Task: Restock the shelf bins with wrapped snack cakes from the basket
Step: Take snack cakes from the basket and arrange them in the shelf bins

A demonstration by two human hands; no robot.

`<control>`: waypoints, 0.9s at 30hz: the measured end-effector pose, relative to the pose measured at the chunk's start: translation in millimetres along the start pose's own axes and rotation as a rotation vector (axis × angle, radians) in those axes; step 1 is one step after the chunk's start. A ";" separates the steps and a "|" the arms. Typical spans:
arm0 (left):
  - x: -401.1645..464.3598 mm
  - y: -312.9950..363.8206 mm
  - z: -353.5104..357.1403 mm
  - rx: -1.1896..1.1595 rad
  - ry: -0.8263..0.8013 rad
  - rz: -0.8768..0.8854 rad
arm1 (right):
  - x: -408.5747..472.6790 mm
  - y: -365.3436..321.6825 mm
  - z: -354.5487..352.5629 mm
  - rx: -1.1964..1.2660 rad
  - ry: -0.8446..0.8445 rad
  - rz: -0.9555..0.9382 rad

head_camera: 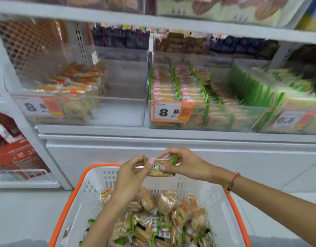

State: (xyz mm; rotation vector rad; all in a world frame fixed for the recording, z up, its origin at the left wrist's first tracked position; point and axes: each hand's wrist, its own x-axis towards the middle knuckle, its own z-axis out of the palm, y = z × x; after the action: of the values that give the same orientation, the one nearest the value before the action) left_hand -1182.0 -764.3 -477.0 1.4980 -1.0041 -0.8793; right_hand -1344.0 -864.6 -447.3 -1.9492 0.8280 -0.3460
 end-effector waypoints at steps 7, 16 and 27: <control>49.4 106.0 -9.1 0.073 0.313 0.434 | -18.0 -61.8 -79.1 -0.092 0.293 -0.261; 144.7 157.5 6.3 0.590 0.277 0.415 | 15.9 -57.9 -200.3 -0.555 0.752 -0.134; 155.6 144.7 8.1 0.528 0.331 0.330 | 129.0 -16.5 -242.5 -0.543 0.615 0.101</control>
State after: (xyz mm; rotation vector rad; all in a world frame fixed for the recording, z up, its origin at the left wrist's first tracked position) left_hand -1151.0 -921.3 -336.9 1.7679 -1.2402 -0.1194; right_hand -1376.5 -1108.2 -323.6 -2.3152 1.5366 -0.7405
